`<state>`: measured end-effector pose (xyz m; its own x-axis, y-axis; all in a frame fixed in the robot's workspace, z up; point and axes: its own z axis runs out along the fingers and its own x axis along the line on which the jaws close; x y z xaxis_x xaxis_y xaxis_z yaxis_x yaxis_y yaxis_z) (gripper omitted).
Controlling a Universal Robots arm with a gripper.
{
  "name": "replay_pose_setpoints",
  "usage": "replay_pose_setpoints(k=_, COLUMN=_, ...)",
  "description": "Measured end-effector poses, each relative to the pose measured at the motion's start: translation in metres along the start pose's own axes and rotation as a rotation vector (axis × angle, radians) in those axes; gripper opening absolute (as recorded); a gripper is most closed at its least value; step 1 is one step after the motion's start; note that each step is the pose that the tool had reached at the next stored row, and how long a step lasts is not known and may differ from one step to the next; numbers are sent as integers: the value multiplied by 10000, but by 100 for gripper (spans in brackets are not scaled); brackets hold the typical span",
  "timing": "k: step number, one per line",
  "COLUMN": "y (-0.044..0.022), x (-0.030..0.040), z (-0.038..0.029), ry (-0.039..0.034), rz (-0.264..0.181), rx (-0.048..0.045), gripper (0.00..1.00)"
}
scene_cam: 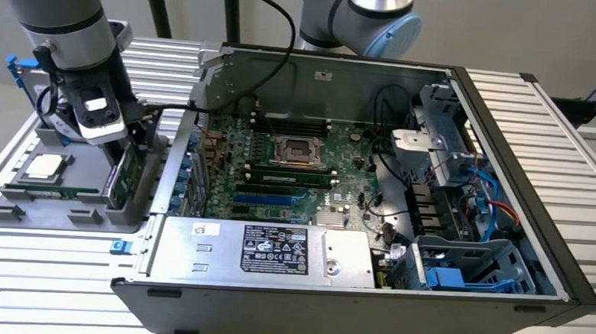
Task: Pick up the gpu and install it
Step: 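Pick up the gpu and move the gpu toward the slot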
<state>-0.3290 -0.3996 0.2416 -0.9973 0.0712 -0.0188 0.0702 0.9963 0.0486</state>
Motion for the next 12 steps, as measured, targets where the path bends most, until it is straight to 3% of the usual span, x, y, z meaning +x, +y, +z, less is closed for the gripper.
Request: replay_pose_setpoints(k=12, y=-6, x=16, z=88, ry=2, rz=0, rx=1, gripper=100)
